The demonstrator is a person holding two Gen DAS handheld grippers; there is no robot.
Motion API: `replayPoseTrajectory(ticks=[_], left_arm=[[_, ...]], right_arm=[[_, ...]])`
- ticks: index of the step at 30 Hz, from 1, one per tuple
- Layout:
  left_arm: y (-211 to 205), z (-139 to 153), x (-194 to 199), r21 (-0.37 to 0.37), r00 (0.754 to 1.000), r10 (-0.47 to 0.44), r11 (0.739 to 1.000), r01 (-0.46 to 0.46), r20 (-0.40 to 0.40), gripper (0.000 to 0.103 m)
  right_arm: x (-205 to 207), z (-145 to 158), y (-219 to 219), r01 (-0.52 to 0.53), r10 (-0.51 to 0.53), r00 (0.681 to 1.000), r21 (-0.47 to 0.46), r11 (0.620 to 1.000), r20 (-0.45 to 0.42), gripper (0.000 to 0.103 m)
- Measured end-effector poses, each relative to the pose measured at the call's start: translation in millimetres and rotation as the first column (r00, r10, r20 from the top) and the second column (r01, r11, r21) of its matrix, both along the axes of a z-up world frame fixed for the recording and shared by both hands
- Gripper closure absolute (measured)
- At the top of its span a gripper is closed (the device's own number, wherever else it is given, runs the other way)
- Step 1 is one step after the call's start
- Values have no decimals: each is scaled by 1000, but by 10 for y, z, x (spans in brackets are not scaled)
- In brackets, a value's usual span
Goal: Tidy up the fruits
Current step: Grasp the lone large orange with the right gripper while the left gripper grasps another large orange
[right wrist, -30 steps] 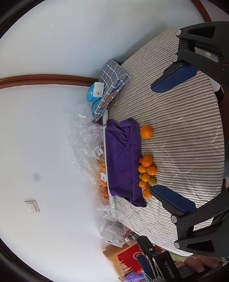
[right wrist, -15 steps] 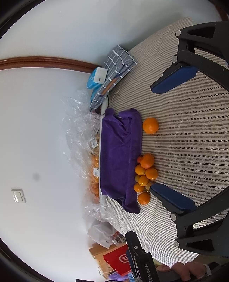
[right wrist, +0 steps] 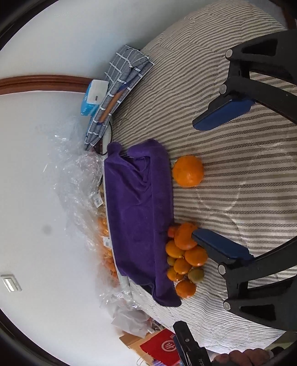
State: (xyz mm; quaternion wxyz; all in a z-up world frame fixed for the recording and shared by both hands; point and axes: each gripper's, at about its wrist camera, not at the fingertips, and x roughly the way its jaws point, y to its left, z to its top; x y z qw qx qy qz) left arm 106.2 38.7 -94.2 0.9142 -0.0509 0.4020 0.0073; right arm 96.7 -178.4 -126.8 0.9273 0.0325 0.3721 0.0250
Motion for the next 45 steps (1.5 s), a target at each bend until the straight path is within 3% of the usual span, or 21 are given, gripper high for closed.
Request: replayPoseTrajectory(ticks=[1, 3, 6, 12, 14, 16, 19, 22, 30, 33, 38, 45], left_arm=[[18, -48, 31, -4, 1000, 5, 1000, -5, -8, 10], [67, -150, 90, -25, 999, 11, 1000, -12, -32, 10], [128, -294, 167, -56, 998, 8, 998, -11, -61, 10], [110, -472, 332, -85, 994, -41, 996, 32, -104, 17], [68, -511, 364, -85, 993, -57, 995, 48, -106, 24], [18, -550, 390, -77, 992, -69, 995, 61, -105, 26], [-36, -610, 444, -99, 991, -87, 992, 77, -104, 37], [-107, -637, 455, -57, 994, -76, 996, 72, -72, 46], [-48, -633, 462, -103, 995, -86, 991, 80, -59, 49], [-16, -637, 444, -133, 995, -86, 988, 79, -52, 65], [38, -619, 395, -156, 998, -64, 986, 59, -25, 65], [93, -526, 289, -161, 998, -26, 986, 35, 55, 65]], right_arm=[[70, -75, -18, -4, 4, 1000, 8, 1000, -26, 21], [224, -233, -36, -4, 4, 997, 2, 1000, -80, 38], [401, -419, -65, 0, 0, 990, 0, 1000, -140, 54], [560, -477, -58, -13, 12, 991, -10, 1000, -131, 54], [593, -489, -49, -18, 16, 990, -11, 1000, -137, 60], [588, -484, -52, -21, 20, 991, -9, 1000, -132, 61], [544, -457, -40, -25, 24, 994, -11, 1000, -103, 61], [486, -414, -11, -42, 41, 997, -11, 999, -67, 61], [466, -406, 6, -93, 94, 994, 18, 996, -65, 61], [433, -385, -19, -93, 95, 995, 40, 995, -43, 61], [358, -324, -54, -104, 104, 995, 73, 992, 10, 61], [352, -308, -21, -142, 141, 990, 80, 987, 20, 61]])
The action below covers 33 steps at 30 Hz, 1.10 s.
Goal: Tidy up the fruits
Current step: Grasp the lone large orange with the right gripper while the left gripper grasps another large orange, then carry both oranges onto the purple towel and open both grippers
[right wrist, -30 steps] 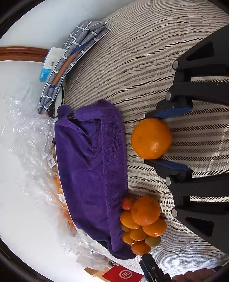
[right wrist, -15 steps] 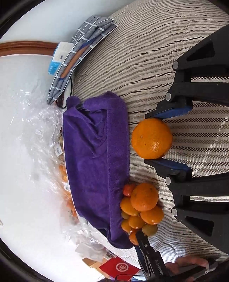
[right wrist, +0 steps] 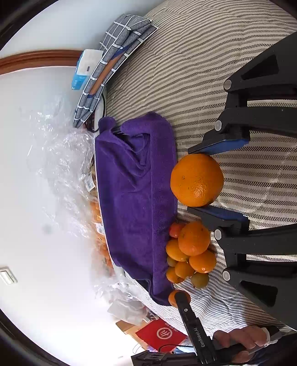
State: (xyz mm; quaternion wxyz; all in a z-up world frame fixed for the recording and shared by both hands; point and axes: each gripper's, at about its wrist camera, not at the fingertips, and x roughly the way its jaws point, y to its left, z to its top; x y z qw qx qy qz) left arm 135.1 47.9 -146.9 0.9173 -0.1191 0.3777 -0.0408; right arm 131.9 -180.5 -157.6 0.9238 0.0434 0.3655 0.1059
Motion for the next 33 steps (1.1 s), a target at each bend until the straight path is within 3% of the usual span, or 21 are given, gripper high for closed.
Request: replayPoseTrajectory(ticks=[5, 10, 16, 22, 27, 30, 33], left_arm=[[77, 47, -19, -64, 1000, -4, 998, 5, 23, 65], [140, 146, -25, -105, 999, 11, 994, -5, 51, 65], [206, 386, 70, -135, 997, 49, 990, -40, 62, 65], [194, 658, 258, -118, 990, 73, 991, -60, 117, 65], [184, 655, 592, -151, 993, 86, 986, -73, 79, 65], [129, 682, 778, -108, 990, 103, 990, -93, 92, 65], [93, 657, 963, -112, 991, 104, 989, -93, 90, 65]], right_arm=[[-9, 3, 2, 17, -17, 1000, -10, 1000, 3, 61], [-33, 39, -57, 3, -3, 1000, 54, 999, -4, 61], [-18, 370, 9, -6, 4, 999, 39, 999, 37, 61], [159, 650, 104, -8, 3, 995, 43, 999, 103, 61], [441, 739, 164, -6, 2, 992, 30, 1000, 129, 61], [631, 775, 201, -16, 14, 991, 10, 1000, 133, 61], [787, 789, 213, -17, 18, 990, -3, 1000, 138, 61]])
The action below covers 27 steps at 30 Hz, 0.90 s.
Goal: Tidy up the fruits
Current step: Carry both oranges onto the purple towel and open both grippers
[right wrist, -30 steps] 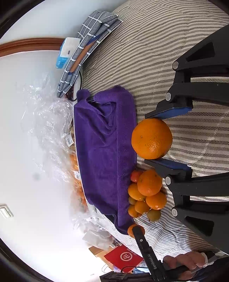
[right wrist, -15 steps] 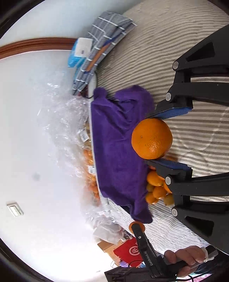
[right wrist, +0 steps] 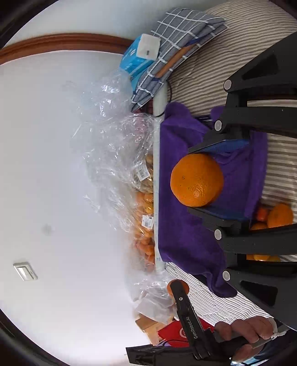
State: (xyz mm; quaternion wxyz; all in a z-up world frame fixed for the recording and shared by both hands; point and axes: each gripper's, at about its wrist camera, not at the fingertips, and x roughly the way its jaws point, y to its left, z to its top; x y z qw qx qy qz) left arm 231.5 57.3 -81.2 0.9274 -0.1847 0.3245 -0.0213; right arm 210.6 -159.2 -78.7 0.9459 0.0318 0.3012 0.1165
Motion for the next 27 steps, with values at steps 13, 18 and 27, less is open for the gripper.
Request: replayPoseTrajectory(ticks=[13, 18, 27], left_arm=[[51, -383, 212, -70, 999, 26, 997, -29, -41, 65], [6, -448, 236, -41, 996, 33, 998, -37, -84, 65], [-157, -584, 310, 50, 990, 32, 998, -25, -140, 65]], right_arm=[[480, -490, -288, 66, -61, 993, 49, 997, -103, 61], [512, -561, -285, 66, -59, 990, 52, 996, -126, 61], [562, -767, -189, 45, -35, 980, 44, 998, -194, 61]])
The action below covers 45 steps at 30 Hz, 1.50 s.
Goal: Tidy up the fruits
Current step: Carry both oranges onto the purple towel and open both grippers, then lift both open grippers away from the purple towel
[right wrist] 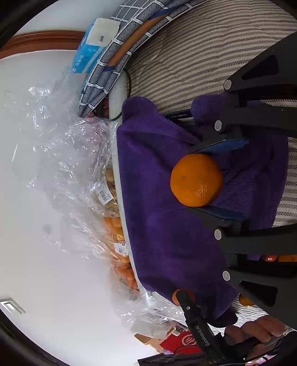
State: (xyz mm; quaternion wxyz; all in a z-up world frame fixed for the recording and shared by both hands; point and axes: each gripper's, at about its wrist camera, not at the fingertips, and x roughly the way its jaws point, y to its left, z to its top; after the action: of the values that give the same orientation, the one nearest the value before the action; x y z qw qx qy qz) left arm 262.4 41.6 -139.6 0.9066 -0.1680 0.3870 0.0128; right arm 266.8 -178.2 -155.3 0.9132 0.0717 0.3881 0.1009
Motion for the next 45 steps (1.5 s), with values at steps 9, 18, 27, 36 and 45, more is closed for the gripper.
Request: replayPoseTrajectory(ticks=[9, 18, 27, 36, 45], left_arm=[[-44, -40, 37, 37, 999, -25, 999, 26, -27, 65], [-61, -58, 66, 58, 998, -42, 997, 45, -43, 65], [-6, -19, 44, -7, 998, -60, 998, 60, -21, 61], [4, 96, -73, 0, 996, -34, 999, 34, 80, 57], [-9, 218, -195, 54, 987, 1, 998, -10, 159, 58]], right_arm=[[24, -67, 26, -9, 9, 999, -18, 1000, -40, 60], [8, -57, 77, -23, 21, 1000, -49, 999, -22, 59], [-162, 172, 24, -31, 29, 995, 24, 999, 100, 24], [-244, 277, 26, -22, 16, 985, 29, 999, 172, 20], [-419, 383, 165, -19, 35, 966, -63, 998, 256, 20]])
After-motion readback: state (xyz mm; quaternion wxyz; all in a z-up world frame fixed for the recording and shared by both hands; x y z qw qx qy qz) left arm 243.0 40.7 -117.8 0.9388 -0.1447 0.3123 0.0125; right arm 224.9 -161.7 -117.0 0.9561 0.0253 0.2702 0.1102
